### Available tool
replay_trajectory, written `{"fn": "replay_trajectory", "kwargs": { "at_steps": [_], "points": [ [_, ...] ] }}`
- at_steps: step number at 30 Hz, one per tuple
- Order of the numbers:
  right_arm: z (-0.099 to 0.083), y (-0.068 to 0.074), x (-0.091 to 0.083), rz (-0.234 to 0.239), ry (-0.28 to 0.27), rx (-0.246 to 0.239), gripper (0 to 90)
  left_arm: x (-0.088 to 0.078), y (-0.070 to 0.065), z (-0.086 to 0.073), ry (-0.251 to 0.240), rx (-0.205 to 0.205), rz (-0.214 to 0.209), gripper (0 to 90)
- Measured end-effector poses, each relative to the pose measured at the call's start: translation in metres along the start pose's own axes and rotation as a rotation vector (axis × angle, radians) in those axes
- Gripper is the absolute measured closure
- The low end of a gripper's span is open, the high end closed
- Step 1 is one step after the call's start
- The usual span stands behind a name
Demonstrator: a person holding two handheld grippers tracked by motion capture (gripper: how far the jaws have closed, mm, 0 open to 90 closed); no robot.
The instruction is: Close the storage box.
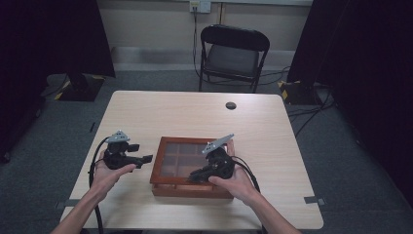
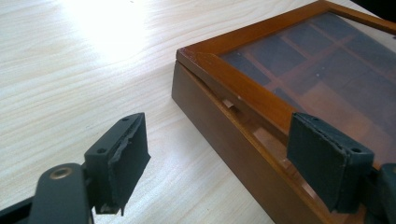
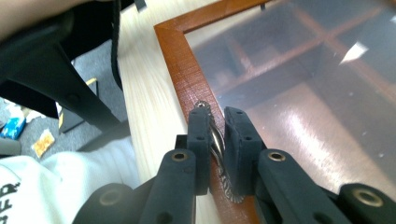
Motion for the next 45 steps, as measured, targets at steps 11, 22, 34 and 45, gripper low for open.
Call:
{"fn": "replay_trajectory", "kwargs": {
  "at_steps": [11,22,34,45],
  "points": [
    [-0.013,0.0,0.016,-0.004,0.038,0.017,81.6,0.004,-0.002,-0.001,0.014,0.015,0.006,20.3],
    [-0.016,-0.001,0.023,0.002,0.041,0.039,81.6,0.006,-0.005,-0.002,0.022,0.018,0.006,20.3],
    [-0.015,-0.02,-0.005,-0.131,-0.067,0.121,45.2,0.009,-0.002,-0.006,0.048,0.008,0.005,19.3],
    [-0.089,-0.073,-0.092,-0.455,-0.133,0.304,14.2,-0.002,0.029,-0.02,0.095,-0.053,0.114,17.8]
  ]
}}
Point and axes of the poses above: each handheld gripper's, and its own axes: x roughly forward along the jaws, z roughly out of its top, y roughly to its left, the point moved 7 cm from there along x, roughly forward along the jaws, and after that the axes turned 10 degrees about -x, right-handed, at the moved point
